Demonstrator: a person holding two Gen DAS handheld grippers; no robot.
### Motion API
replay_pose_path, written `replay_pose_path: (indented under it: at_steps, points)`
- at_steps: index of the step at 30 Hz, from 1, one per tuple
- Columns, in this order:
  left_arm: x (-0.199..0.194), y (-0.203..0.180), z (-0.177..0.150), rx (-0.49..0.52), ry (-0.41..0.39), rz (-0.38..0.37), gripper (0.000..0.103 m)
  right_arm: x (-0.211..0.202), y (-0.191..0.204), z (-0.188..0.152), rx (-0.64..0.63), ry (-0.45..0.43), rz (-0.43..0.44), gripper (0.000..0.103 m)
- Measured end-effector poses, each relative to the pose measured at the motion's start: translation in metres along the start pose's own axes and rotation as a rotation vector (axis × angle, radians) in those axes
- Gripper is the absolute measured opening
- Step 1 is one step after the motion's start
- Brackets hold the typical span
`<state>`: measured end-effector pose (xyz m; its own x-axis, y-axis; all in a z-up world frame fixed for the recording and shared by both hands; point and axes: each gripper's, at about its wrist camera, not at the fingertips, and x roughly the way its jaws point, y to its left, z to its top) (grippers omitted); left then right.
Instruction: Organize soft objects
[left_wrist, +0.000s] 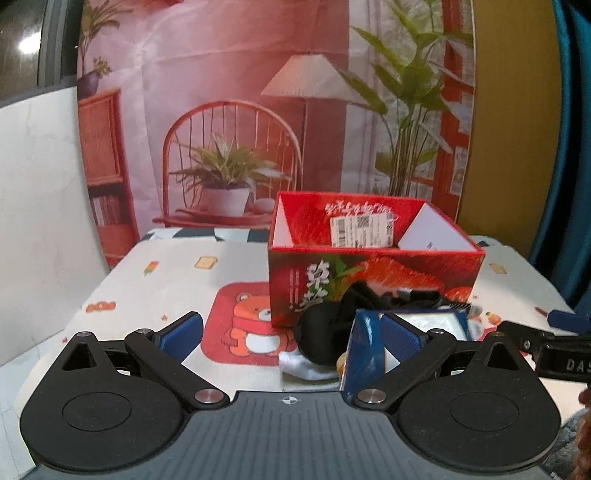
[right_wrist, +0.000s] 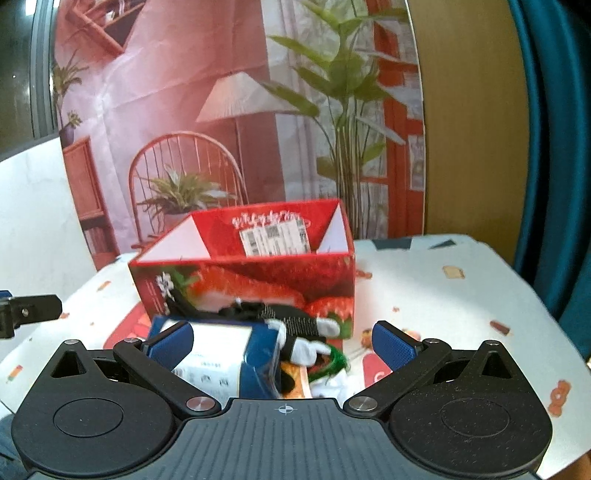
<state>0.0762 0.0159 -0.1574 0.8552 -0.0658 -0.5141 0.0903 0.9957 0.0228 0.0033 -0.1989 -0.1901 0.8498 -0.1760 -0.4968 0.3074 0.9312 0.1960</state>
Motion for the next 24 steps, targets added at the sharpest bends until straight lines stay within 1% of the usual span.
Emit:
replay_pose_path:
  at_steps: [2,4,6,9,10,12,15,18,20,22,24]
  points:
    - [0.007,0.001,-0.005,-0.006,0.015,-0.012,0.1,0.008,-0.001,-0.009,0.01,0.023,0.029,0.102]
    - [0.012,0.001,-0.011,-0.005,0.024,-0.028,0.097,0.013,0.002,-0.014,-0.014,0.029,0.032,0.101]
    - [0.018,-0.001,-0.017,0.002,0.034,-0.039,0.094,0.017,0.007,-0.02,-0.06,0.026,0.035,0.094]
    - [0.024,0.001,-0.024,-0.011,0.033,-0.067,0.084,0.022,0.011,-0.027,-0.087,0.034,0.058,0.087]
    - [0.025,0.002,-0.025,-0.022,0.029,-0.058,0.082,0.023,0.012,-0.028,-0.09,0.036,0.07,0.085]
    - [0.027,0.003,-0.028,-0.035,0.01,-0.025,0.082,0.024,0.012,-0.031,-0.097,0.044,0.088,0.08]
    - [0.026,0.004,-0.028,-0.053,-0.002,-0.037,0.082,0.026,0.013,-0.034,-0.104,0.054,0.102,0.077]
    - [0.03,0.002,-0.029,-0.055,0.024,-0.07,0.082,0.028,0.011,-0.035,-0.09,0.07,0.116,0.072]
    - [0.034,-0.001,-0.03,-0.04,0.041,-0.097,0.08,0.029,0.009,-0.036,-0.081,0.081,0.123,0.069]
    - [0.036,-0.004,-0.032,-0.02,0.057,-0.126,0.071,0.029,0.007,-0.038,-0.07,0.088,0.13,0.067]
    - [0.041,-0.006,-0.034,-0.006,0.081,-0.158,0.067,0.031,0.005,-0.038,-0.059,0.095,0.136,0.066]
